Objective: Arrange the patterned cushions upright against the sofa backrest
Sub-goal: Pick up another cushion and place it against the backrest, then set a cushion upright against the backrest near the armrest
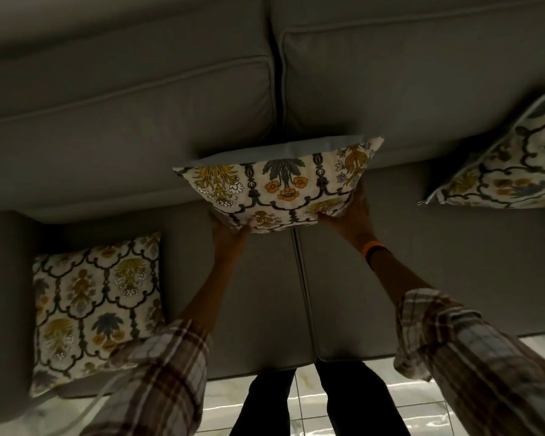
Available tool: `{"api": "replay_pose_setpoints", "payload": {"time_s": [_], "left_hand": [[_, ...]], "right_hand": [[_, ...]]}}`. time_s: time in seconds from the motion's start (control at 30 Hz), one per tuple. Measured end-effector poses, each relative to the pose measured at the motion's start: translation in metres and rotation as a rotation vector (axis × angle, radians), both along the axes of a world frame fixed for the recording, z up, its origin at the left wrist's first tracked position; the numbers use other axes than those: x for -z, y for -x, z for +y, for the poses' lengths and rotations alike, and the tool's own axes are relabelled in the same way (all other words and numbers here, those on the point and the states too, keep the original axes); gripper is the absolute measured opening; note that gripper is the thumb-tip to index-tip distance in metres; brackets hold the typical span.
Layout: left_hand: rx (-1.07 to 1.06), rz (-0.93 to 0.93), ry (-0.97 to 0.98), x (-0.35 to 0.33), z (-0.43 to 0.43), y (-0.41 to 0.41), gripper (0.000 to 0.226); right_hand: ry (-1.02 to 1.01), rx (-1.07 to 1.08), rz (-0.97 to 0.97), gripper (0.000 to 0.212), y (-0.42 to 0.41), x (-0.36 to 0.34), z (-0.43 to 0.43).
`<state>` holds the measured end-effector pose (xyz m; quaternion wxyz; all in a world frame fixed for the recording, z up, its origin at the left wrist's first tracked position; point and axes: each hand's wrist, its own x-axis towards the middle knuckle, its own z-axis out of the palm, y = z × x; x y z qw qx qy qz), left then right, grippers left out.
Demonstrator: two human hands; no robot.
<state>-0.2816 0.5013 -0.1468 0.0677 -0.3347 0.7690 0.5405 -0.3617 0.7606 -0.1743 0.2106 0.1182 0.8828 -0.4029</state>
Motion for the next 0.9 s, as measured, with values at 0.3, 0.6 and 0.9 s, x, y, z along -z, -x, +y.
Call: {"api": "replay_pose_setpoints", "payload": {"time_s": [0.3, 0.6, 0.9], "left_hand": [[0.881, -0.166, 0.636, 0.023, 0.11, -0.042, 0.1], [0.94, -0.075, 0.51, 0.037, 0.316, 0.072, 0.099], [0.578, 0.124, -0.139, 0.021, 0.483, 0.202, 0.128]], "right_hand": [[-0.504, -0.246, 0.071, 0.121, -0.032, 0.003, 0.065], [-0.333, 0.114, 0.1, 0.111, 0.02, 0.004, 0.304], [0.158, 0.531, 0.153, 0.139, 0.114, 0.024, 0.543]]}}
